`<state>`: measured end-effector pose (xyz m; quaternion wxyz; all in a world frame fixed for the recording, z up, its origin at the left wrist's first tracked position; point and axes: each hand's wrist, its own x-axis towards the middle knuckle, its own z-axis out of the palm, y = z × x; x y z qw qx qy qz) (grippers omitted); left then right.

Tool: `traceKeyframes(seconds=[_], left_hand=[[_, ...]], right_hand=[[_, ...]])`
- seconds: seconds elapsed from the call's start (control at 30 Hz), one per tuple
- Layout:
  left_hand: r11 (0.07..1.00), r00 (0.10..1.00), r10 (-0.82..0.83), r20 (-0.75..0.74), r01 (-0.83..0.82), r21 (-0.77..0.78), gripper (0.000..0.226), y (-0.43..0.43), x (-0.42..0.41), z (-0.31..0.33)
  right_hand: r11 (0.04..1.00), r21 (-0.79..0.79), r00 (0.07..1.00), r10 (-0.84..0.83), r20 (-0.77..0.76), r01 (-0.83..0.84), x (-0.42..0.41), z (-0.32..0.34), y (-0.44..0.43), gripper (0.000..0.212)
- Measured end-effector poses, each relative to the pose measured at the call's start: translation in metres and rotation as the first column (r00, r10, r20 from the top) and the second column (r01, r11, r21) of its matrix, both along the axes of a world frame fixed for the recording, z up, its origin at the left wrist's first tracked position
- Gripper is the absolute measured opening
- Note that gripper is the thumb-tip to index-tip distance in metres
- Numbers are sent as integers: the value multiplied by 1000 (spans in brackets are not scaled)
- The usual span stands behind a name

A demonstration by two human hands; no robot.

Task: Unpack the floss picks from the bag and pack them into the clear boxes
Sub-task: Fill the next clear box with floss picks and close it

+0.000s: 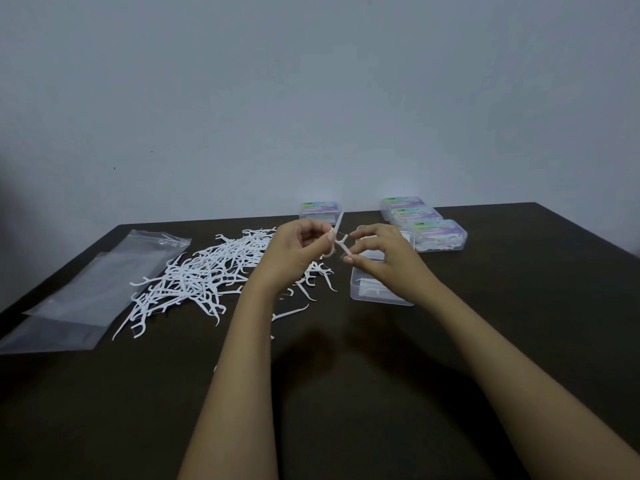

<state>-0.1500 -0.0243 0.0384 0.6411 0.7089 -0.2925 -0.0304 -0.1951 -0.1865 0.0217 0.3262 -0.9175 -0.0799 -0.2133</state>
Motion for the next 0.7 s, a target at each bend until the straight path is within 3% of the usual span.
traceKeyframes(seconds=[0.17,0.33,0.53,0.7], left_hand=[[1000,1000,25,-10,-25,10,17,-6,1,-4],[987,995,65,76,-75,145,13,-20,3,-11],[923,905,201,375,-303,237,12,-42,2,-24],[875,849,139,509,-347,339,10,-55,2,-31]], right_hand=[[999,39,999,8,-35,-6,-1,7,-10,14],[997,-19,990,-73,-125,71,0,12,-27,19],[977,-114,954,-203,-222,181,-3,12,-50,22],[972,-139,941,-222,-257,191,-3,9,-58,22]])
